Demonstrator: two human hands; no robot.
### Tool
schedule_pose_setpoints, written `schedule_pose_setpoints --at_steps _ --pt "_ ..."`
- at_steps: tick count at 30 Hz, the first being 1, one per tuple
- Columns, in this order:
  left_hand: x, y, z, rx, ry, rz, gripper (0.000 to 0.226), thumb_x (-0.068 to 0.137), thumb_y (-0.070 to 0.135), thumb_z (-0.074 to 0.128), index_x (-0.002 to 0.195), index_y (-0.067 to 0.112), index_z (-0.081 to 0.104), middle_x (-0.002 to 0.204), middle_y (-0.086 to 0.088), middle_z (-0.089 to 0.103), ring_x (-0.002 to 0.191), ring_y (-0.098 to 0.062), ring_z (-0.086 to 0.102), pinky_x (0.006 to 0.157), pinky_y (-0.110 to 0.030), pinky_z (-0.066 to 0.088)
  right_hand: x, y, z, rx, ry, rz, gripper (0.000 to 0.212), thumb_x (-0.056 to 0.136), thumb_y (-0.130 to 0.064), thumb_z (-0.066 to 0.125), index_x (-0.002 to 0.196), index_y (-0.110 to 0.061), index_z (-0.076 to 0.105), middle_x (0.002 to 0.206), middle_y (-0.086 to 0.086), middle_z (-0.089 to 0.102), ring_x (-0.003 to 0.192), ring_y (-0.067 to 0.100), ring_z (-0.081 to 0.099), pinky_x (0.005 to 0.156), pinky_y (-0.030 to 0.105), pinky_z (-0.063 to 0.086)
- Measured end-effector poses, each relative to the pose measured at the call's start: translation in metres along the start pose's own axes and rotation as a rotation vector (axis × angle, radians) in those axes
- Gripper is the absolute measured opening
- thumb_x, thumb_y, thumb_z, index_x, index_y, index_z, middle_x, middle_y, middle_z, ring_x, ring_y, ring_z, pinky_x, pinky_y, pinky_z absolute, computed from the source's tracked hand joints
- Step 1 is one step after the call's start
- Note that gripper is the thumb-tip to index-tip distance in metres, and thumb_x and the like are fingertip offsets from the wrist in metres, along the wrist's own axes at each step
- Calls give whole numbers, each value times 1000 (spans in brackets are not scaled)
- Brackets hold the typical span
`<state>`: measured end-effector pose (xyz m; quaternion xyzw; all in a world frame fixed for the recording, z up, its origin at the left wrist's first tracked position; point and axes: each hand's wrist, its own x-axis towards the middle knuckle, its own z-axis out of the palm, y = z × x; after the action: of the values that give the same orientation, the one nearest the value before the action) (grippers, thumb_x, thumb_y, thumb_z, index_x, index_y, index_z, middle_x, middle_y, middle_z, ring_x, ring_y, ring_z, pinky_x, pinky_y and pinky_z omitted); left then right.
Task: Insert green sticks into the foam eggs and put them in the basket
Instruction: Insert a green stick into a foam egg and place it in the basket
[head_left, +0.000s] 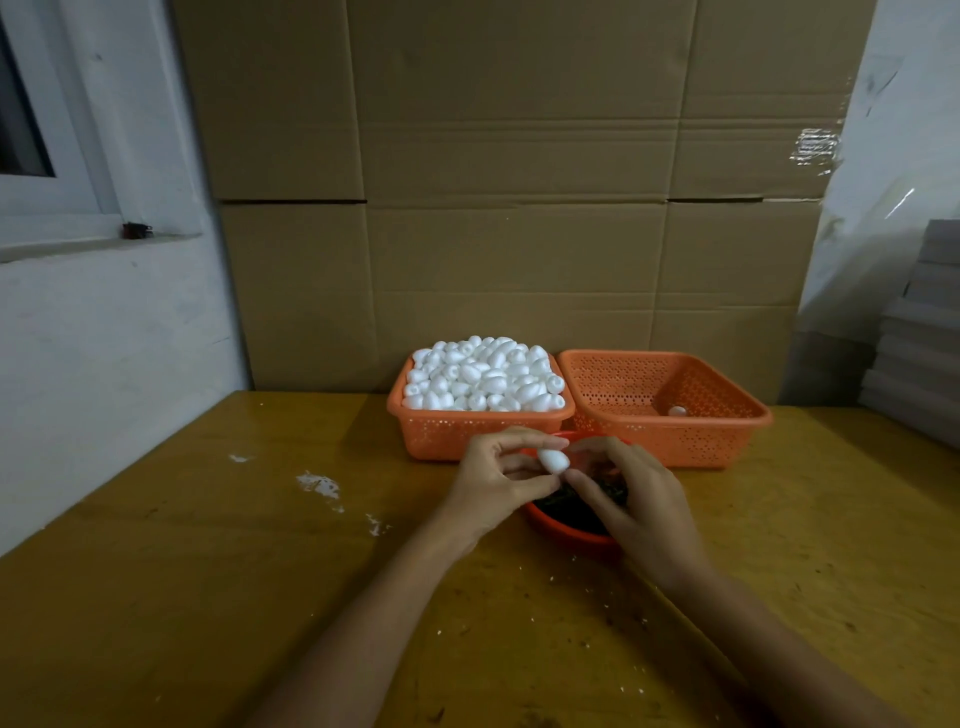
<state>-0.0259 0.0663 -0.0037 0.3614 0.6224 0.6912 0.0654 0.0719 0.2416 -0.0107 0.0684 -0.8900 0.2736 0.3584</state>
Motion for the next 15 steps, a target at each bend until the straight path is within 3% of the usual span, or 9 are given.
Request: schedule_pose_setpoints --at_steps 3,7,15 --pt "0 2 -1 2 6 4 31 87 3 82 115 16 80 124 -3 73 111 -19 74 87 -23 58 -1 0 2 35 22 0 20 96 -42 66 114 -31 67 106 -22 69 101 2 65 81 31 56" --pt "0 3 -1 -66 -15 -25 49 87 2 81 130 22 70 119 -2 77 110 -23 75 92 -30 60 -2 -1 2 84 49 7 16 93 -34 70 108 -26 71 103 -20 72 98 3 68 81 37 59" --pt "3 -1 -5 -85 1 -42 33 87 -6 77 118 3 71 120 -7 78 119 -20 72 99 -32 58 -3 -3 2 59 56 -43 18 92 -32 70 110 -31 72 108 -24 71 103 0 67 84 28 58"
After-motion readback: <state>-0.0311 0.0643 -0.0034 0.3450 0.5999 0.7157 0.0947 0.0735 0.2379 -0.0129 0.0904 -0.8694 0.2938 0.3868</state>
